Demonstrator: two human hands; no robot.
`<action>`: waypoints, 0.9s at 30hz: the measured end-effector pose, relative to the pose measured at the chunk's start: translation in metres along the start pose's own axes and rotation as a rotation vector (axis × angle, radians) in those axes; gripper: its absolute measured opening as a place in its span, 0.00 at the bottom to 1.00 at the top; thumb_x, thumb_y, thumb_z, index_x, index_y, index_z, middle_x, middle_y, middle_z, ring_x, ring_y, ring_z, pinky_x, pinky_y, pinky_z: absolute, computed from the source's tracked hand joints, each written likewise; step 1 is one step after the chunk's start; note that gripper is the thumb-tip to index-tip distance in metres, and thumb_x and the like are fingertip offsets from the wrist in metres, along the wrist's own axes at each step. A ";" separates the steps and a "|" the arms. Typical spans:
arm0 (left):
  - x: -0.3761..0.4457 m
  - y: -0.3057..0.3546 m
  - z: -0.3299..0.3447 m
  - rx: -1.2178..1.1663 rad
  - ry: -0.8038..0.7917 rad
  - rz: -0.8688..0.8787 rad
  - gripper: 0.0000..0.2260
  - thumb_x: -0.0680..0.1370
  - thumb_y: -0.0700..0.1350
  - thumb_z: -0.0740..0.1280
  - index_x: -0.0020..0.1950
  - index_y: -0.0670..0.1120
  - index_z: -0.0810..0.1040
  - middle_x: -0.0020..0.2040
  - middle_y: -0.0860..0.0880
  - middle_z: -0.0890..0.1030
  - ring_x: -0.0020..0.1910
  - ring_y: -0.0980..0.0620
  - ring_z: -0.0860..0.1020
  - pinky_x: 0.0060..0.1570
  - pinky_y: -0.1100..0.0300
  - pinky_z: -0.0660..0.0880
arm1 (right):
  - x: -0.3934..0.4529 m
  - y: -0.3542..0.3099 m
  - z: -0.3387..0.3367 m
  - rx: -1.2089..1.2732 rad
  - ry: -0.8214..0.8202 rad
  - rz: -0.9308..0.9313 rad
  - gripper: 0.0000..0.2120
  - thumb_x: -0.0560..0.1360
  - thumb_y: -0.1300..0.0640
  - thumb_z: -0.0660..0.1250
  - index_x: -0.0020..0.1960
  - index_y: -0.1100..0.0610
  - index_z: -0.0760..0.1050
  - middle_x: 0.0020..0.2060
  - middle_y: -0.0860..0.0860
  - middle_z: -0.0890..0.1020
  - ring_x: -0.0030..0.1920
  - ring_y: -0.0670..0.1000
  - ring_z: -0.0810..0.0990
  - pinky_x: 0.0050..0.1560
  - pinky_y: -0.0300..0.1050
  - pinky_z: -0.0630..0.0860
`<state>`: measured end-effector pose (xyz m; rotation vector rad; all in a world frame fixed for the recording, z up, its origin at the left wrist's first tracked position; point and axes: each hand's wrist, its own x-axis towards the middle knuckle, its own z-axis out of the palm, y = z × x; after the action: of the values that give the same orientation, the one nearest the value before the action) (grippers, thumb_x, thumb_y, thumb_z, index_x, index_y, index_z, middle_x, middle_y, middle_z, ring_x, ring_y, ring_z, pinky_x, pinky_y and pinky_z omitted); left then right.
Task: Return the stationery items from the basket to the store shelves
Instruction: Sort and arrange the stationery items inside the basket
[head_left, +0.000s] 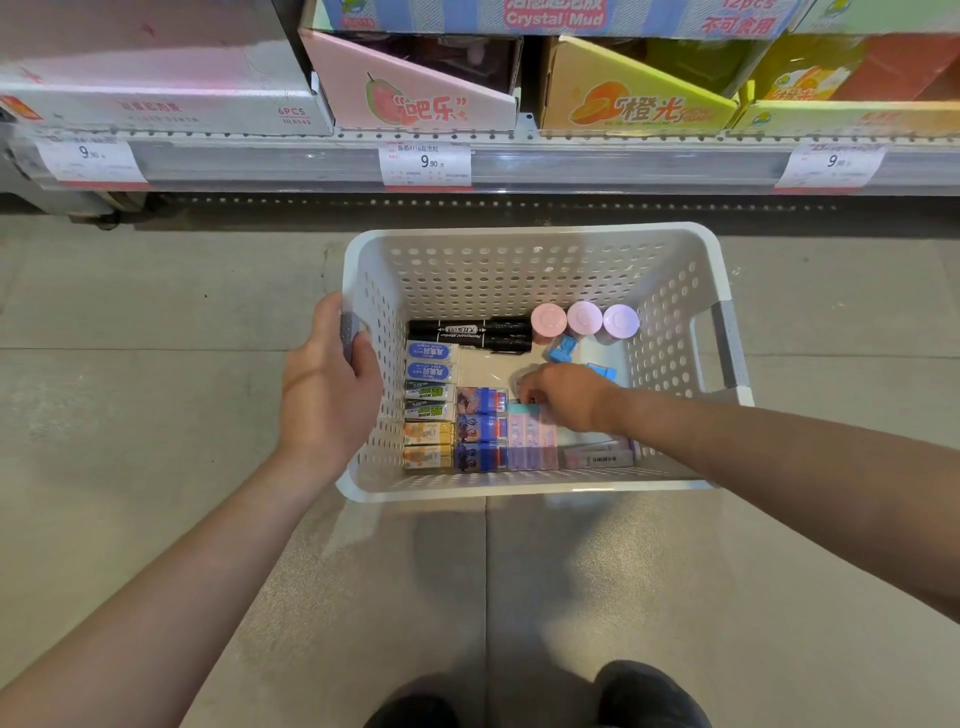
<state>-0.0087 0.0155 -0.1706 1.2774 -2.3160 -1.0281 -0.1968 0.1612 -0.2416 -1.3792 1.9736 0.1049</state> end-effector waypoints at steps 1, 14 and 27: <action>0.000 0.000 0.000 -0.001 0.002 0.002 0.15 0.81 0.41 0.56 0.67 0.45 0.66 0.43 0.47 0.77 0.31 0.54 0.71 0.29 0.60 0.67 | 0.000 0.001 -0.004 0.012 -0.027 -0.001 0.14 0.76 0.62 0.65 0.61 0.58 0.75 0.60 0.53 0.77 0.59 0.54 0.75 0.57 0.44 0.71; -0.002 0.006 -0.002 0.013 0.014 0.003 0.16 0.81 0.40 0.57 0.69 0.43 0.66 0.40 0.42 0.75 0.29 0.55 0.68 0.28 0.64 0.63 | -0.027 0.001 -0.007 -0.354 -0.394 0.026 0.12 0.74 0.62 0.68 0.57 0.60 0.77 0.55 0.53 0.79 0.50 0.52 0.76 0.47 0.42 0.73; -0.001 0.004 -0.002 0.015 0.006 0.012 0.14 0.81 0.40 0.57 0.67 0.43 0.67 0.40 0.47 0.74 0.29 0.55 0.69 0.27 0.62 0.64 | -0.023 0.002 -0.011 -0.307 -0.448 -0.025 0.12 0.77 0.62 0.62 0.60 0.62 0.75 0.52 0.54 0.78 0.53 0.54 0.78 0.49 0.41 0.71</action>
<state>-0.0091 0.0171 -0.1663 1.2686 -2.3280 -1.0038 -0.1999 0.1755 -0.2209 -1.4183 1.6062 0.6704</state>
